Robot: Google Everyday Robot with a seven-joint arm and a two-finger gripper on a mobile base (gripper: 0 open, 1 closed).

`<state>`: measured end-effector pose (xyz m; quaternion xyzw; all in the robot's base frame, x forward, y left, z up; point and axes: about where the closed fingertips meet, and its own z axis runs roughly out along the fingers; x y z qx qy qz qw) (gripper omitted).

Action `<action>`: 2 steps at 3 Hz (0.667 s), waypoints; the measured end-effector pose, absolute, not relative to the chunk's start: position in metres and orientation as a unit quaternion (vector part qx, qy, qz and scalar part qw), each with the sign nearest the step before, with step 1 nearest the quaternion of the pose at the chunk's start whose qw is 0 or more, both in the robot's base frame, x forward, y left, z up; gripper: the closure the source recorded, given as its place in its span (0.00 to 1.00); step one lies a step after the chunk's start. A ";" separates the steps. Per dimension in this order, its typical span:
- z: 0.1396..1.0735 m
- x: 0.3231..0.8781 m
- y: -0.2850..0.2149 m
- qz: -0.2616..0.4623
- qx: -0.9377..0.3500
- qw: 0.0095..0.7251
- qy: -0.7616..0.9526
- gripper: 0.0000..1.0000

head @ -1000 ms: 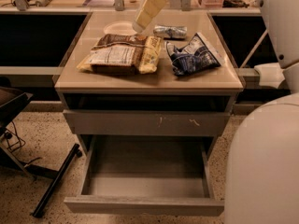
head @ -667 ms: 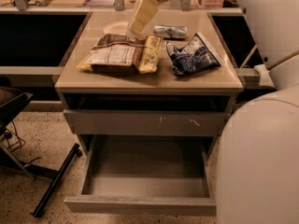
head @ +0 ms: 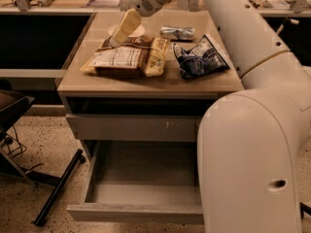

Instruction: Place brown chip bag into middle drawer

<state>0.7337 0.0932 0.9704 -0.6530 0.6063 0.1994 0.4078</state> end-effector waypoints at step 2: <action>0.890 0.726 0.115 0.269 -0.640 0.382 0.610 0.00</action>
Offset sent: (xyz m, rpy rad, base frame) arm -0.0323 0.0239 -0.1386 0.0465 0.2120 0.0693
